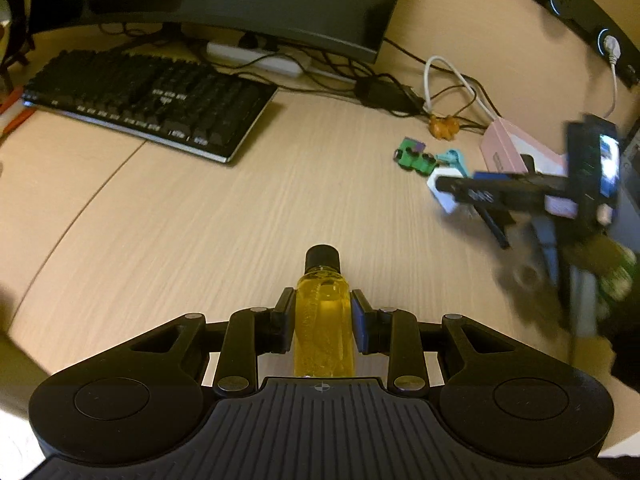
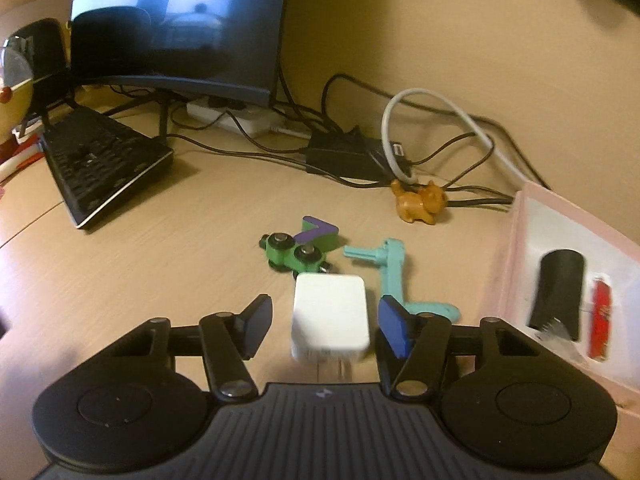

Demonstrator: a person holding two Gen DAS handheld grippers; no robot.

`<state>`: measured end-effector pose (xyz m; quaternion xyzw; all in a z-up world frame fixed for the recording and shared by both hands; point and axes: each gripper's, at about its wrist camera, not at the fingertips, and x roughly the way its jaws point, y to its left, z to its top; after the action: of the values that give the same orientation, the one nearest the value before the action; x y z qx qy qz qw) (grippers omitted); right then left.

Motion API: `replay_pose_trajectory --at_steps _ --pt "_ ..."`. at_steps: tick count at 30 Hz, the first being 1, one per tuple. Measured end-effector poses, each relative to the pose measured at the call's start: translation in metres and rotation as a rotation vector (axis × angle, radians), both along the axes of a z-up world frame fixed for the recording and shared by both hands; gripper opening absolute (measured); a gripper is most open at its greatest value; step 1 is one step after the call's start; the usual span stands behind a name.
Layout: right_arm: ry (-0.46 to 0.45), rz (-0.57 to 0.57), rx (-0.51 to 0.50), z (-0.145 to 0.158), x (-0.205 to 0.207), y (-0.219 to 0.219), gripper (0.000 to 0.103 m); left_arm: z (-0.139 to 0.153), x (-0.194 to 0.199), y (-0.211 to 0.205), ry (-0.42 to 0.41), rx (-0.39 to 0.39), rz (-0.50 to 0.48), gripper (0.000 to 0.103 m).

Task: Organize rigid objects
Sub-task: 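Grasp the white plug adapter with the right gripper while the left carries the yellow bottle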

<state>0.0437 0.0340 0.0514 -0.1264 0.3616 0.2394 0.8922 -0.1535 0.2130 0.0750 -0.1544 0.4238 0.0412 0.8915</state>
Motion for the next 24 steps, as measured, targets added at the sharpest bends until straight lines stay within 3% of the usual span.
replay_pose_trajectory --at_steps 3,6,10,18,24 --pt "0.014 -0.015 -0.028 -0.011 0.011 0.009 0.059 -0.002 -0.006 0.001 0.009 -0.016 -0.03 0.032" --pt "0.068 -0.045 -0.027 -0.015 0.013 0.009 0.045 -0.002 -0.007 -0.002 0.007 -0.024 -0.081 0.032" --pt "0.136 -0.068 0.011 -0.006 0.001 0.001 0.045 -0.002 0.003 -0.01 0.001 -0.03 -0.174 0.032" --pt "0.138 -0.118 0.01 0.026 -0.073 -0.045 0.045 -0.007 0.043 -0.053 0.0 -0.051 -0.476 0.032" --pt "0.139 -0.332 -0.039 0.041 -0.127 -0.108 0.045 -0.012 0.065 -0.114 0.036 -0.077 -0.746 0.032"
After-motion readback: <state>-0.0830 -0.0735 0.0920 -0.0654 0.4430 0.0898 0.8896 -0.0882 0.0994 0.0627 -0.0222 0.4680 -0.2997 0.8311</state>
